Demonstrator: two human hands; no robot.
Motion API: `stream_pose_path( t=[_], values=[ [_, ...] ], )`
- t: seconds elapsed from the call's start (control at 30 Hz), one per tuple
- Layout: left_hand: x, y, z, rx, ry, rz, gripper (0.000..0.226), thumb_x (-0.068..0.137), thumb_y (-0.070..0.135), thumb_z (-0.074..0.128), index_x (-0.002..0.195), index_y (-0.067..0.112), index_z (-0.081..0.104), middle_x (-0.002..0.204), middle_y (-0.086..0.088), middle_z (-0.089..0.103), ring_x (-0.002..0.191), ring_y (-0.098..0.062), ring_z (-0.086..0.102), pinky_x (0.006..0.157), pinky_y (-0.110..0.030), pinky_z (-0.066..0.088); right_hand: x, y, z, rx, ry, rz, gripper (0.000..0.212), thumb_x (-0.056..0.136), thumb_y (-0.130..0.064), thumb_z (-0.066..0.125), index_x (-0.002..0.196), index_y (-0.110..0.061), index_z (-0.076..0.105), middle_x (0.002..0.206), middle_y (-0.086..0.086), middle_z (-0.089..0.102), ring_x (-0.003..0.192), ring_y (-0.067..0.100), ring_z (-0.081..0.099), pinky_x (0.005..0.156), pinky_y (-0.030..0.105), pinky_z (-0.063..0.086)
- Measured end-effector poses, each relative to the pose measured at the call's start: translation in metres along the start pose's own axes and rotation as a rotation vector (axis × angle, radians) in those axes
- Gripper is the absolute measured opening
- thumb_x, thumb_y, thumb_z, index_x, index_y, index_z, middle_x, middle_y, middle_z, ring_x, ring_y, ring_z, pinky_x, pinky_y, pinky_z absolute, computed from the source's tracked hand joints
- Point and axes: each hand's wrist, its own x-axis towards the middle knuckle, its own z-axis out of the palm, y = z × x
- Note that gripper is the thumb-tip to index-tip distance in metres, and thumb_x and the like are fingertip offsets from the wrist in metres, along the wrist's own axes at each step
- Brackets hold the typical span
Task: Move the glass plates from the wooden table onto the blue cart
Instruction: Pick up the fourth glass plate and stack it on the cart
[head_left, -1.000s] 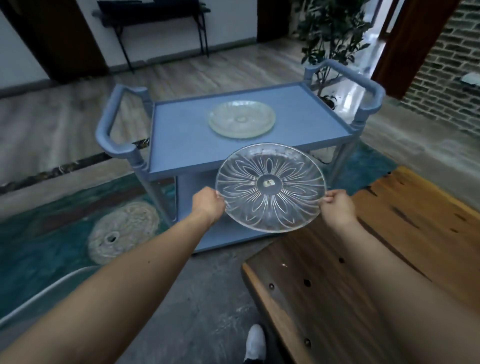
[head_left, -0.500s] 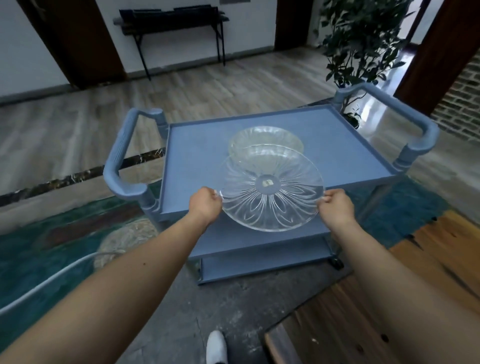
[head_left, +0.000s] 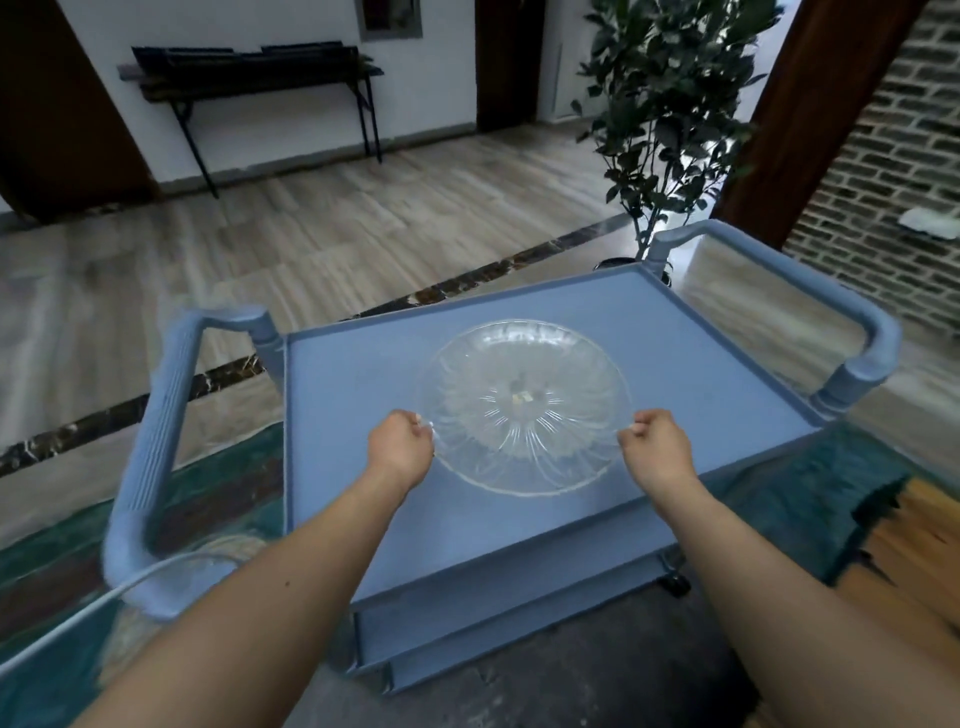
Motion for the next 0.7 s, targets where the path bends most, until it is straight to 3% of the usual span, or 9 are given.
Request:
stream_pose_path(
  t=[0.07,0.2,0.7],
  values=[
    [0.018,0.000,0.005,0.013,-0.017,0.005,0.025,0.093,0.014,0.053,0.109,-0.001,0.064,0.111,-0.022,0.070,0.106,-0.038,0.067,0.095,-0.045,0.054,0.009,-0.004,0.006,-0.009,0.006,0.006,0.028,0.090,-0.008,0.057,0.117,0.002,0.057,0.113,0.021,0.066,0.109,0.037,0.060,0.092,0.036,0.047],
    [0.048,0.002,0.015,0.071,-0.044,0.033,0.024,0.093,0.014,0.053,0.107,0.000,0.066,0.108,-0.022,0.072,0.105,-0.036,0.067,0.094,-0.043,0.054,0.026,-0.006,0.017,-0.017,0.044,0.025,0.010,0.085,-0.001,0.057,0.089,0.006,0.062,0.091,0.025,0.068,0.089,0.039,0.064,0.079,0.040,0.052],
    [0.097,0.003,0.041,0.112,-0.095,0.058,0.023,0.094,0.018,0.059,0.109,0.002,0.065,0.105,-0.018,0.074,0.105,-0.031,0.068,0.096,-0.041,0.051,0.064,0.009,0.051,-0.048,0.083,0.092,0.014,0.085,0.000,0.058,0.093,0.011,0.061,0.092,0.028,0.069,0.088,0.040,0.065,0.073,0.035,0.048]
  ],
)
